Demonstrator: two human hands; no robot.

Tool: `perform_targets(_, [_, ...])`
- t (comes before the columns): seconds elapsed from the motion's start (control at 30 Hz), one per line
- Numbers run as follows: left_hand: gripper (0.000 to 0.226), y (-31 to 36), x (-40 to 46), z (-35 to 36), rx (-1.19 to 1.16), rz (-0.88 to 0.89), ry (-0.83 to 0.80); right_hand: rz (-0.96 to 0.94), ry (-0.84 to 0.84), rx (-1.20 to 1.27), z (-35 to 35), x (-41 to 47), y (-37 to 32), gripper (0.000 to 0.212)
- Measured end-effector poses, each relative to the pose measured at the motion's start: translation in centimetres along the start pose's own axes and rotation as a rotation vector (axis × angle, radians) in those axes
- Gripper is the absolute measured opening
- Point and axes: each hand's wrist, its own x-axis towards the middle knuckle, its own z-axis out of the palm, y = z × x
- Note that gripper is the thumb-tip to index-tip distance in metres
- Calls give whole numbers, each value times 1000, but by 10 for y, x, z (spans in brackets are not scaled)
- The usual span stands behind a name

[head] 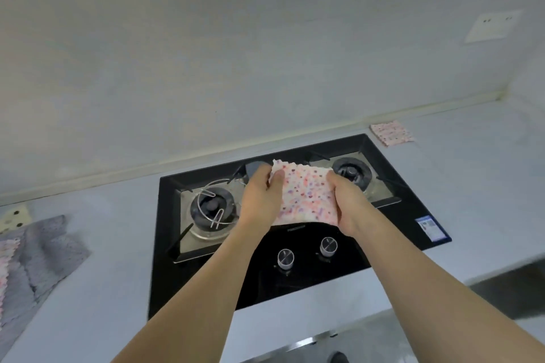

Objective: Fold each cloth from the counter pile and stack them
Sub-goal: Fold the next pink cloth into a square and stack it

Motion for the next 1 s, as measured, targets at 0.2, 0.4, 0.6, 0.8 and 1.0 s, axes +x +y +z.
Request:
perform_targets(0.2, [21,28,26,84,77,-84,-47,122,-126,-82,-88,43,-38,28])
perform_targets(0.4, [22,37,68,139,-36,-224,-18,162,-38,-217,-129,90,-58,33])
perform_targets(0.6, [21,52,119,224,-127,-343,-105,-24,16,-275,-195,141,-94,33])
perform_targets(0.8, [23,76,188,318,12,-336,-110,-161,50,-280,-275,229,-144,48])
perform_targets(1.0, [39,87,265,393,-29,-372,-23,-242,55,-307,-319,321,-188,51])
